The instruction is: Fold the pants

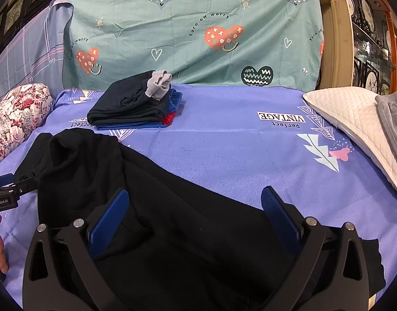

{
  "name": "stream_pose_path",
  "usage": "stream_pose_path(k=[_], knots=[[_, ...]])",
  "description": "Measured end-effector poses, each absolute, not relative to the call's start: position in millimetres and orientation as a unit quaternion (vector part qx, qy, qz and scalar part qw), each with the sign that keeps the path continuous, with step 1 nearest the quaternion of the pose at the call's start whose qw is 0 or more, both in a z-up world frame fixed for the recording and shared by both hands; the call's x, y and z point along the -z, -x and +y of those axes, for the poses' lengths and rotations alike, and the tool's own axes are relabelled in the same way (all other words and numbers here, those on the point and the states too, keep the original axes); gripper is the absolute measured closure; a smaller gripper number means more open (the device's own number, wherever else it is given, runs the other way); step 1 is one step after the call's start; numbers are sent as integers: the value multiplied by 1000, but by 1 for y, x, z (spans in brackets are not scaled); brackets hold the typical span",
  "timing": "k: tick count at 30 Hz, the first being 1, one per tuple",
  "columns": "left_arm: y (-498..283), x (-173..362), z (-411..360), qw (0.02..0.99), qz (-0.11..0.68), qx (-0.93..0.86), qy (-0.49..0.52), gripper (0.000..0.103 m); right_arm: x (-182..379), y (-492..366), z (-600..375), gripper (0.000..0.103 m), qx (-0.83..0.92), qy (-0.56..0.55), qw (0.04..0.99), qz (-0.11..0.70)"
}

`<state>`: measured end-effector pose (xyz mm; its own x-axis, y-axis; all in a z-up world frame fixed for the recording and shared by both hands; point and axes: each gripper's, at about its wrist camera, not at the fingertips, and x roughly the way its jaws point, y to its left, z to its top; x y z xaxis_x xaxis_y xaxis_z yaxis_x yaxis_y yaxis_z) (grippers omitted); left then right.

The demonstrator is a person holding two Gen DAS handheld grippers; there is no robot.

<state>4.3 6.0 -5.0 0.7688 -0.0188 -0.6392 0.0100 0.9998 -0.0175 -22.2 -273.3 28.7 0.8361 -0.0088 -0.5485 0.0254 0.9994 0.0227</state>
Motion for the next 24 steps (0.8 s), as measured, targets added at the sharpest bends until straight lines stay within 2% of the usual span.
stream_pose_path(k=[24], knots=[[-4, 4, 7, 940, 340, 8, 9, 2, -29, 22, -274, 1, 8, -16, 958, 286]])
